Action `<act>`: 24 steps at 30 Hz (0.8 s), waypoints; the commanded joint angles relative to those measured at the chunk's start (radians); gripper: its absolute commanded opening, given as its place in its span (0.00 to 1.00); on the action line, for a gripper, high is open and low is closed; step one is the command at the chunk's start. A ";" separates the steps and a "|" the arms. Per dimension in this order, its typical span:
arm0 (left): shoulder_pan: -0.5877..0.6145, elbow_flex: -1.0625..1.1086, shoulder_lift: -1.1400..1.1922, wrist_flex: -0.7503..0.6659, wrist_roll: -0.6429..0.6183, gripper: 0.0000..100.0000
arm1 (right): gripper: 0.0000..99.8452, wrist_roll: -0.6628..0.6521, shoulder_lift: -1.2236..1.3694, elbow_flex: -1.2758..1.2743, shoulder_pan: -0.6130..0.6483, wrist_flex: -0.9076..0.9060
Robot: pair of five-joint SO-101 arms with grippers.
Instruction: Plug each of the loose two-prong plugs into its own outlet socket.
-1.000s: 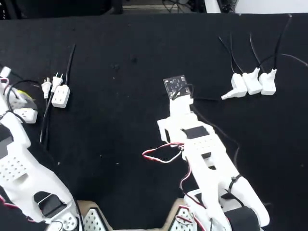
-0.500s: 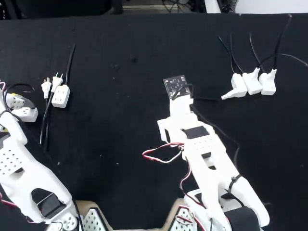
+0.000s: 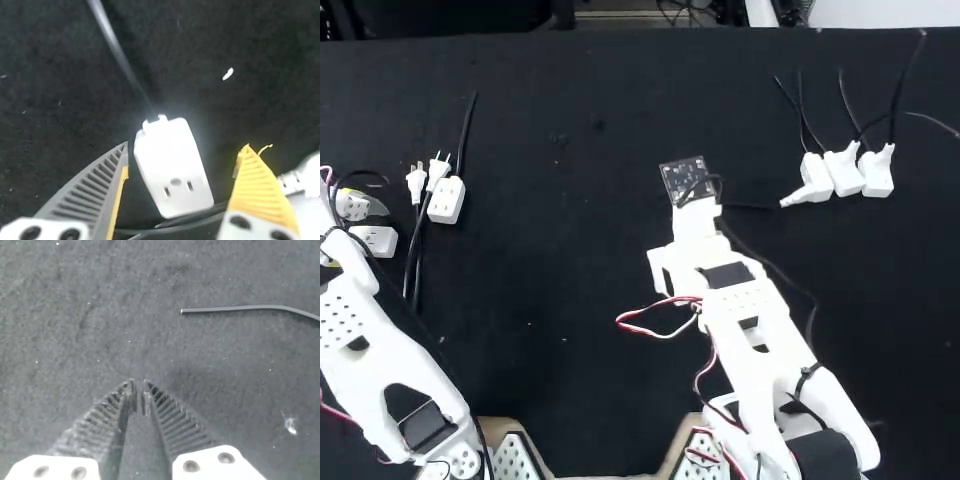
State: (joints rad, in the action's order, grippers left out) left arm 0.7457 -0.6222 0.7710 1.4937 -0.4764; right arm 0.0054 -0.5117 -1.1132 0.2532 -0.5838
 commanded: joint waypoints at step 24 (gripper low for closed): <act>0.004 -0.229 -0.009 0.269 0.175 0.03 | 0.01 -0.011 -0.035 0.002 0.012 0.021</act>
State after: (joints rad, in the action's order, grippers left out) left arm 0.7442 -0.8661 0.8661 1.7484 -0.3613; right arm 0.0054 -0.5117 -1.1132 0.2532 -0.5838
